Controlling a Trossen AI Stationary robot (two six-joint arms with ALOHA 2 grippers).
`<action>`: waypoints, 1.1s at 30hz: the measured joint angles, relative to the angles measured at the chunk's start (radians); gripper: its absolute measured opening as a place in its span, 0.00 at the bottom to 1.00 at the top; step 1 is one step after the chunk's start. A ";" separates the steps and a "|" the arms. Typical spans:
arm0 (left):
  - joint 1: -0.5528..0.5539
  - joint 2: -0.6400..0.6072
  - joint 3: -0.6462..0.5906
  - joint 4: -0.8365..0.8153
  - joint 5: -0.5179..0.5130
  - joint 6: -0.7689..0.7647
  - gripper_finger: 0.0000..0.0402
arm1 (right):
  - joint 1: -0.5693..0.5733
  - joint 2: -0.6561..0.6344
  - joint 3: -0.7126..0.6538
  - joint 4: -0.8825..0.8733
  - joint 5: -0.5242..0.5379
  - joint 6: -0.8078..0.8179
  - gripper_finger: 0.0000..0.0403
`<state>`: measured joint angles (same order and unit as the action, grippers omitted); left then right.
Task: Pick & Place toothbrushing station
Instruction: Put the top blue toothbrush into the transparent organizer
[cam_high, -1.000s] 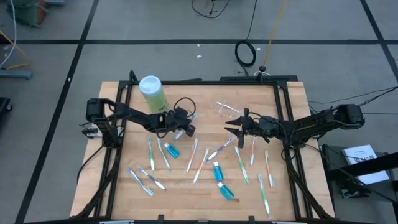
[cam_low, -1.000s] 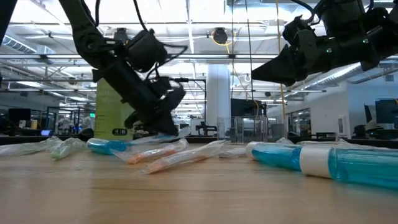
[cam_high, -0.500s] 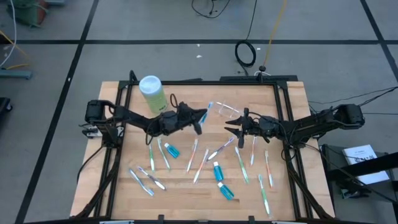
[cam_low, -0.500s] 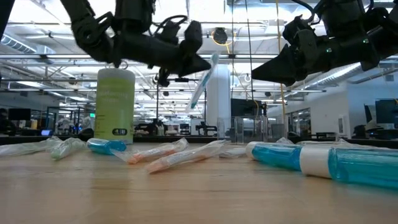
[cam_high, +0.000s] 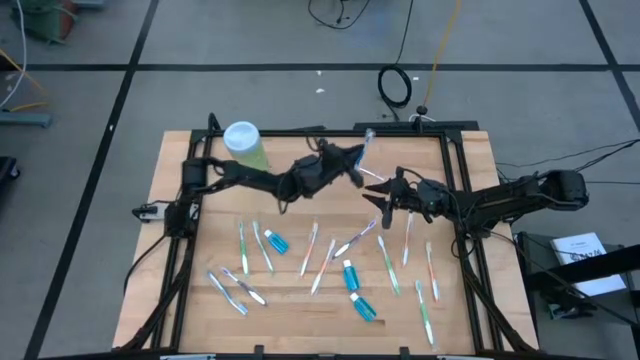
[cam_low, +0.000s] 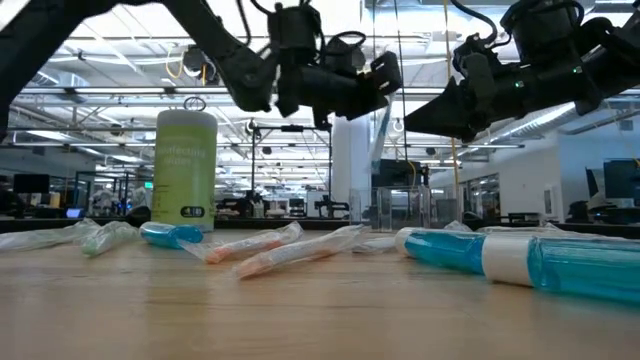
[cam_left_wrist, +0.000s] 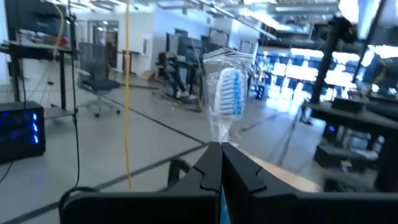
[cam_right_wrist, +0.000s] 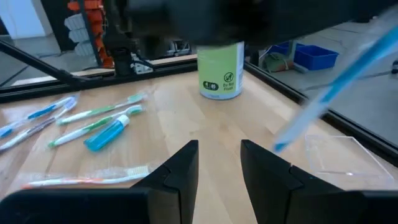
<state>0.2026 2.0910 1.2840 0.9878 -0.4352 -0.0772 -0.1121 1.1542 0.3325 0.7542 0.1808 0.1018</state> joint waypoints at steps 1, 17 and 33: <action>0.014 0.010 0.022 0.002 0.008 -0.002 0.01 | -0.003 0.000 0.000 0.000 0.000 0.003 0.28; 0.101 0.050 0.085 -0.185 0.034 -0.009 0.00 | -0.007 0.000 0.000 -0.002 0.001 -0.072 0.28; 0.105 0.050 0.085 -0.086 0.011 0.073 0.01 | -0.007 0.000 0.000 -0.003 0.001 -0.042 0.28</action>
<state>0.3079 2.1410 1.3685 0.9014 -0.4246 -0.0047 -0.1188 1.1542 0.3325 0.7513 0.1814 0.0593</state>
